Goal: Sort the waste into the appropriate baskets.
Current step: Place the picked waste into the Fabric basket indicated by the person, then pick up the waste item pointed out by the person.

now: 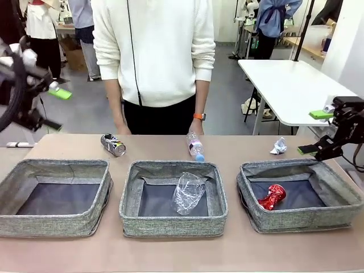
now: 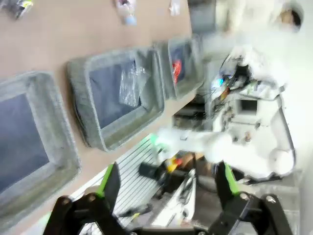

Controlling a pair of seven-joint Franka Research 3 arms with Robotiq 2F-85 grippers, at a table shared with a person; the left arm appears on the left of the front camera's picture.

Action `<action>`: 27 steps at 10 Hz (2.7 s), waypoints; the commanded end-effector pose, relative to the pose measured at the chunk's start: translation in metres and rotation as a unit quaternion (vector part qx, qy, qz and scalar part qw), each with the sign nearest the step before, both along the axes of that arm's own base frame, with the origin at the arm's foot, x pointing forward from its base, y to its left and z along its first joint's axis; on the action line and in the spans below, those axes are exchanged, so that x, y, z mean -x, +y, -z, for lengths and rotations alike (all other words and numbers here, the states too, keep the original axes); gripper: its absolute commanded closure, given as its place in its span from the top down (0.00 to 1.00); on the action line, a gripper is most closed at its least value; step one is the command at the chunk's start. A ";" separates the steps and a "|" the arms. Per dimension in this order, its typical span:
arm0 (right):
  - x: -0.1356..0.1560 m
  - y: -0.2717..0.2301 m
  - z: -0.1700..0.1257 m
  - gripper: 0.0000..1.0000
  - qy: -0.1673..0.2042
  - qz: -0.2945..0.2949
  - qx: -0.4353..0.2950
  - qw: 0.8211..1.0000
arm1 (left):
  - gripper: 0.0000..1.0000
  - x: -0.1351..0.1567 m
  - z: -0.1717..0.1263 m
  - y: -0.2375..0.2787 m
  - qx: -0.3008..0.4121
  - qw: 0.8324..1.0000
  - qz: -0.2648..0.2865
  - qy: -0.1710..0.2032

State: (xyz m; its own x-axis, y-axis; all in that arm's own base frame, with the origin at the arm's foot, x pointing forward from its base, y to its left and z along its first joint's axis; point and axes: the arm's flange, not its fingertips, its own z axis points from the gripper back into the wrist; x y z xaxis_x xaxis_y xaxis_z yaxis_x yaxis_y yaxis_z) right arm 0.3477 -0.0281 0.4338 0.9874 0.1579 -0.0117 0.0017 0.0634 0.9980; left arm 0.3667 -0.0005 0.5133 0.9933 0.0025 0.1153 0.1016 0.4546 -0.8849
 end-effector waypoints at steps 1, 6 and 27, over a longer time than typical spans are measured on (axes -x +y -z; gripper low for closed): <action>-0.001 0.000 -0.006 1.00 0.006 0.002 -0.004 1.000 | 1.00 0.032 0.034 0.027 0.094 0.989 -0.113 0.022; -0.001 0.000 -0.006 1.00 0.006 0.002 -0.004 1.000 | 1.00 0.030 0.047 0.048 0.083 0.989 -0.110 0.045; -0.001 0.000 -0.006 1.00 0.006 0.002 -0.004 1.000 | 1.00 0.030 0.047 0.048 0.083 0.989 -0.110 0.045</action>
